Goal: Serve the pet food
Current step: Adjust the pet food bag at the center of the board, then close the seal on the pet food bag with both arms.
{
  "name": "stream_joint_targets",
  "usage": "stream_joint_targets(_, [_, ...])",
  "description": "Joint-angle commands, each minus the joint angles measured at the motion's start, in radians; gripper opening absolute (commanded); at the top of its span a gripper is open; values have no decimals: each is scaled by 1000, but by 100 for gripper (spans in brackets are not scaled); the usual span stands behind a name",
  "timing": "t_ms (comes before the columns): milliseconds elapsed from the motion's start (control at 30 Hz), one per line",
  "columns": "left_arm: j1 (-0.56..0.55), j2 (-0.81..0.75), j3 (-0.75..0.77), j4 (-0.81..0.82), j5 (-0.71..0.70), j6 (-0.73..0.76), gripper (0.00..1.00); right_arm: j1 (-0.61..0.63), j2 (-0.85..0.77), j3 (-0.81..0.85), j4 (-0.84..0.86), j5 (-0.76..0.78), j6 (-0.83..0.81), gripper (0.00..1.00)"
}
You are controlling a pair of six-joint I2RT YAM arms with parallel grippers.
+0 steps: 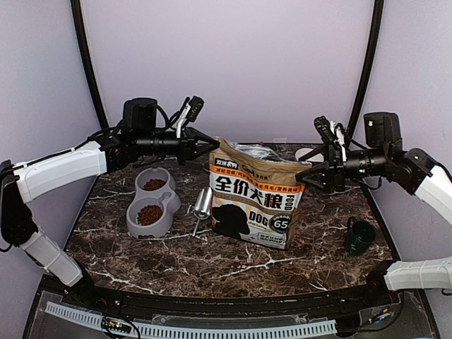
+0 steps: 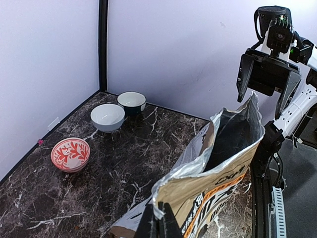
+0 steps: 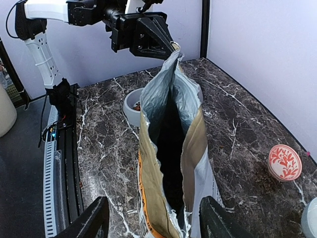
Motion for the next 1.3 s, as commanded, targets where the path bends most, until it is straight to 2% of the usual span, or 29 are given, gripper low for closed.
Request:
stream_joint_targets(0, [14,-71,-1,80,-24,-3,0,-1,1,-1,69,9,-64,60])
stream_joint_targets(167, [14,-68,-4,79,-27,4,0,0,29,1,76,18,-82,44])
stream_joint_targets(333, [14,-70,-11,76,-29,21,0,0,28,-29,145,39,-71,32])
stream_joint_targets(467, [14,-74,-19,81,-33,29,0,0,20,-42,168,45,-66,17])
stream_joint_targets(567, [14,-76,-19,79,-33,31,0,0,23,-41,147,62,-80,15])
stream_joint_targets(667, [14,-78,-21,81,-32,34,0,0,25,-45,132,70,-85,22])
stream_joint_targets(833, [15,-80,-26,81,-33,40,0,0,20,-56,139,84,-81,28])
stream_joint_targets(1033, [15,-80,-28,80,-37,43,0,0,7,-69,139,94,-73,13])
stream_joint_targets(1100, [15,-81,-29,77,-38,44,0,0,3,-71,135,110,-73,2])
stream_joint_targets(1267, [16,-90,-27,73,-50,49,0,0,-27,-62,157,230,-69,0])
